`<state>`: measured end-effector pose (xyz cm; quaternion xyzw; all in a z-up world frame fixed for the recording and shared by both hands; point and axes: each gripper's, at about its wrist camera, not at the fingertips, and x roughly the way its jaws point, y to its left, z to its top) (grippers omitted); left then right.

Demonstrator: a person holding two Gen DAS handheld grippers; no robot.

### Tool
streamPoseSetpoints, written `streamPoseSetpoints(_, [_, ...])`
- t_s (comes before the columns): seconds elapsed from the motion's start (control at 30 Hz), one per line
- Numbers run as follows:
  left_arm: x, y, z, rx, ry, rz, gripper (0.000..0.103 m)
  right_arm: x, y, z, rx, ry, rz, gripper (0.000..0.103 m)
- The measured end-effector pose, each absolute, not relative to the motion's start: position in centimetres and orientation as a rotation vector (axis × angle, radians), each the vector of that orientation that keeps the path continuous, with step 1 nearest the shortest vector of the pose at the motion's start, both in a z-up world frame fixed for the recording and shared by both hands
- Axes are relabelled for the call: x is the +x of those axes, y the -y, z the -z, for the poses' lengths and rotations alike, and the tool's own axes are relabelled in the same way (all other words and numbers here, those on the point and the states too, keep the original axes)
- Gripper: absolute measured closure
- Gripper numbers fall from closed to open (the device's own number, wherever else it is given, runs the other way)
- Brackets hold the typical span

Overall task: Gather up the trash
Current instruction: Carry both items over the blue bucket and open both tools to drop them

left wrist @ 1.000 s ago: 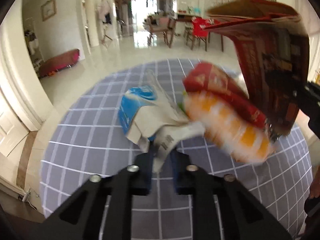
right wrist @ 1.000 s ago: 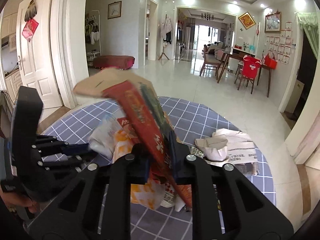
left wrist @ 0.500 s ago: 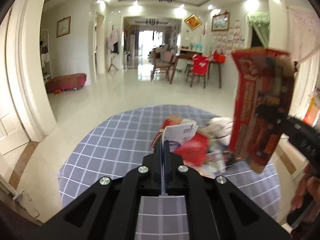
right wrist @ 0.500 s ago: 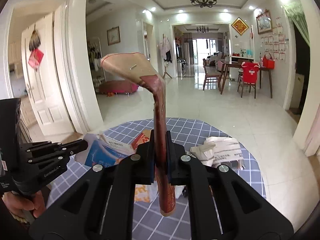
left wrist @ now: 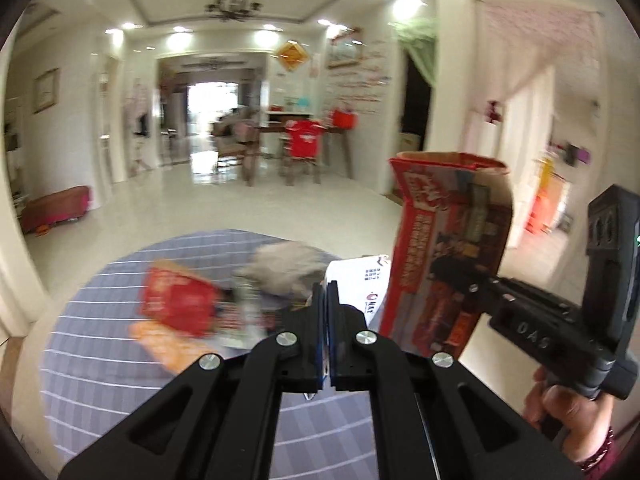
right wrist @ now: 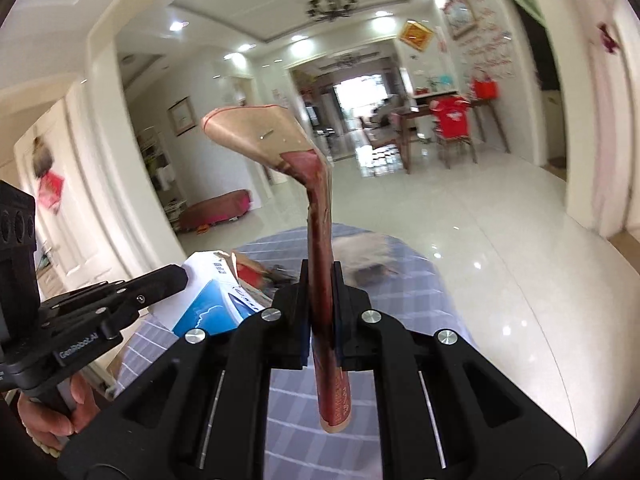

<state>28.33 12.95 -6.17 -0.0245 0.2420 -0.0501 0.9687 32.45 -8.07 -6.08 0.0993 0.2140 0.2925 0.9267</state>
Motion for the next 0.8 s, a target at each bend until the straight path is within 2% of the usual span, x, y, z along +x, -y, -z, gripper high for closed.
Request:
streamPoseSetpoints(0.23, [31.6, -1.4, 8.8, 0.004, -0.557, 0.307, 0.101, 30.5, 19.2, 9.5, 0.258, -0.444, -0.390, 0.094])
streamPoseSetpoints(0.57, [37.8, 12.3, 20.2, 0.085, -0.783, 0.500, 0.101, 29.2, 30.4, 19.5, 0.283, -0.537, -0.045, 0.094])
streamPoseSetpoints(0.67, [39.4, 14.9, 23.3, 0.104, -0.858, 0.530, 0.098, 29.2, 32.7, 22.8, 0.324, -0.577, 0.015, 0.094])
streamPoseSetpoints(0.7, [39.9, 15.7, 24.4, 0.113, -0.897, 0.531, 0.084, 29.1, 32.7, 23.4, 0.330, -0.587, 0.026, 0.094])
streamPoseSetpoints(0.73, [40.3, 16.2, 25.1, 0.121, -0.921, 0.525, 0.048, 29.2, 33.2, 24.2, 0.339, -0.604, 0.038, 0.094])
streamPoseSetpoints(0.77, [40.7, 16.8, 26.0, 0.138, -0.936, 0.499, 0.031, 29.4, 33.7, 24.8, 0.348, -0.616, 0.043, 0.094])
streamPoseSetpoints(0.8, [40.8, 17.2, 26.6, 0.152, -0.930, 0.474, 0.022, 29.5, 34.1, 25.6, 0.357, -0.632, 0.048, 0.094])
